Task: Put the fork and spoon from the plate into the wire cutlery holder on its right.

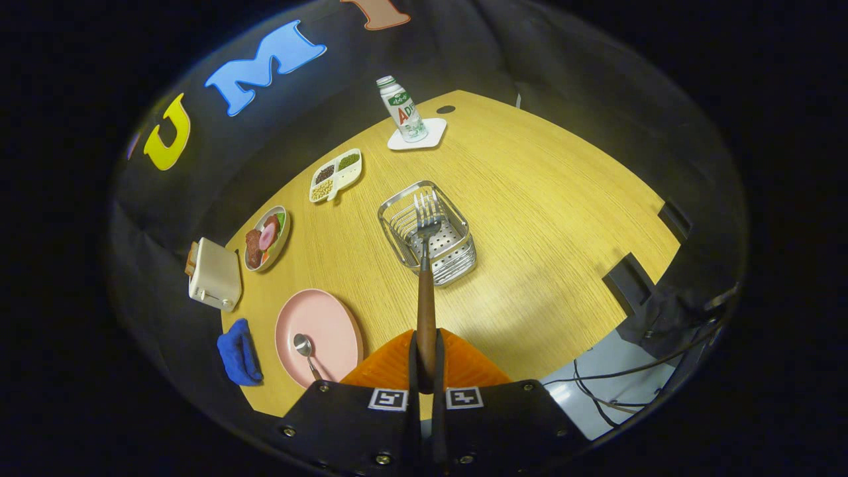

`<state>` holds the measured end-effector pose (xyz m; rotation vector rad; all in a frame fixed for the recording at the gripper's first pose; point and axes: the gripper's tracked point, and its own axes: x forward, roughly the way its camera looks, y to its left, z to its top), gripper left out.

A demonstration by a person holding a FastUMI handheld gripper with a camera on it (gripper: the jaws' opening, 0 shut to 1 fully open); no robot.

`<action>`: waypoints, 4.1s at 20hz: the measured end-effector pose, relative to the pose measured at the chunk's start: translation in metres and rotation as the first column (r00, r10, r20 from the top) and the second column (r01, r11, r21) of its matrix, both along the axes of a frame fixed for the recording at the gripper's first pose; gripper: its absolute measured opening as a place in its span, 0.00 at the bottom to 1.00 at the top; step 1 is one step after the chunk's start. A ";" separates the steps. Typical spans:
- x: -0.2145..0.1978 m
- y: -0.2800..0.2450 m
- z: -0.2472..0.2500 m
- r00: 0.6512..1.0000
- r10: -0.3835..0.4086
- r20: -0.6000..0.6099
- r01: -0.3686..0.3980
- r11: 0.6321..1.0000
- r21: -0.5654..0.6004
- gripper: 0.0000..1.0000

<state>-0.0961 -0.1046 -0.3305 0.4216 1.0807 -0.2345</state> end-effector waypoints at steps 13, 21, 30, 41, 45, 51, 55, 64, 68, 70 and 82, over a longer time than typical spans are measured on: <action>0.019 -0.014 0.015 0.997 -0.039 0.065 0.042 0.998 -0.048 0.75; 0.016 -0.004 0.012 0.998 -0.029 0.063 0.032 0.998 -0.047 0.98; 0.019 0.026 0.009 0.997 0.043 0.061 -0.041 0.998 -0.037 0.98; 0.013 0.107 -0.015 0.970 0.242 0.001 -0.242 0.970 -0.006 0.98; 0.007 0.138 -0.027 0.945 0.325 -0.028 -0.326 0.945 -0.005 0.98; 0.000 0.175 -0.052 0.879 0.470 -0.083 -0.474 0.879 -0.042 0.98; -0.002 0.193 -0.068 0.836 0.535 -0.121 -0.543 0.839 -0.043 0.92; -0.005 0.207 -0.106 0.754 0.621 -0.214 -0.644 0.762 -0.060 0.73; -0.010 0.208 -0.115 0.730 0.637 -0.247 -0.666 0.745 -0.044 0.47; -0.013 0.204 -0.112 0.747 0.614 -0.254 -0.647 0.759 -0.069 0.17; 0.005 0.201 -0.103 0.795 0.572 -0.202 -0.590 0.806 -0.038 0.05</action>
